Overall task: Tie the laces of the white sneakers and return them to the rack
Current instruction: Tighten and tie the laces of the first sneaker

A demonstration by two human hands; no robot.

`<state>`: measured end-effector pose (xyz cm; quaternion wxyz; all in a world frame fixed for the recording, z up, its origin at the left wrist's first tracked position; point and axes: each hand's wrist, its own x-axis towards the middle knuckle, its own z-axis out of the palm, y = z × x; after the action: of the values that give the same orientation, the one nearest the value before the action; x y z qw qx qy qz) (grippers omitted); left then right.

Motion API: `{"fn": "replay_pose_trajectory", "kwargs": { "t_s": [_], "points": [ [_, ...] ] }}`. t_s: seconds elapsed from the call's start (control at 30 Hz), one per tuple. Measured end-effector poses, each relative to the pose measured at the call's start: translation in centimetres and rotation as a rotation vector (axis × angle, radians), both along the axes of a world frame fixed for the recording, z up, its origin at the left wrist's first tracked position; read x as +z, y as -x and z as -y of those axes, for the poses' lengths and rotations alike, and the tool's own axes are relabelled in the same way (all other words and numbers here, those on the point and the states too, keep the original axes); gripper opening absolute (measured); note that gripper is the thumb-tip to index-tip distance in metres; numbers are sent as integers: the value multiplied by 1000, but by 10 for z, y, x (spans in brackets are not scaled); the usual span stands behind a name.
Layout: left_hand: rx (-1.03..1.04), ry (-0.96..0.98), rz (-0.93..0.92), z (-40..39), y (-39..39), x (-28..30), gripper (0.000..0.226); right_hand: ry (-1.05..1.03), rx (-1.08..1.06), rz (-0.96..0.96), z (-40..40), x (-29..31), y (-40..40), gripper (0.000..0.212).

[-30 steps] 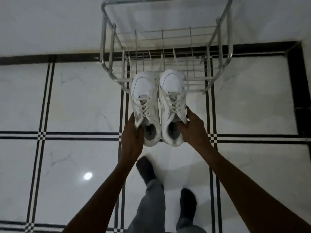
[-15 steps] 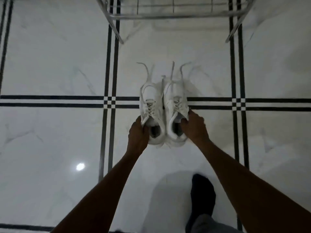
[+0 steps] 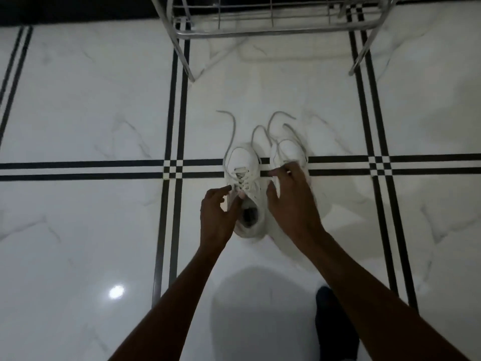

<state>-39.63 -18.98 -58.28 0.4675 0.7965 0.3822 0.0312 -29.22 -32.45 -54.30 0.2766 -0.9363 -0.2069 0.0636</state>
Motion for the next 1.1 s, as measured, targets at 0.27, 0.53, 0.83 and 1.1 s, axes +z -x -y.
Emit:
{"fn": "replay_pose_trajectory", "kwargs": {
  "t_s": [0.27,0.53,0.83,1.1],
  "points": [
    [-34,16,164,-28,-18,-19,15,-35,53,-415,-36,-43,-17,29],
    [-149,-168,275,-42,-13,-30,10,-205,19,-475,-42,-47,-10,32],
    [-139,-235,202,-27,-4,-10,21,-188,-89,-327,-41,-45,3,10],
    [-101,-263,181,-17,5,-10,14,-171,-134,-85,-49,-46,33,11]
  ]
}}
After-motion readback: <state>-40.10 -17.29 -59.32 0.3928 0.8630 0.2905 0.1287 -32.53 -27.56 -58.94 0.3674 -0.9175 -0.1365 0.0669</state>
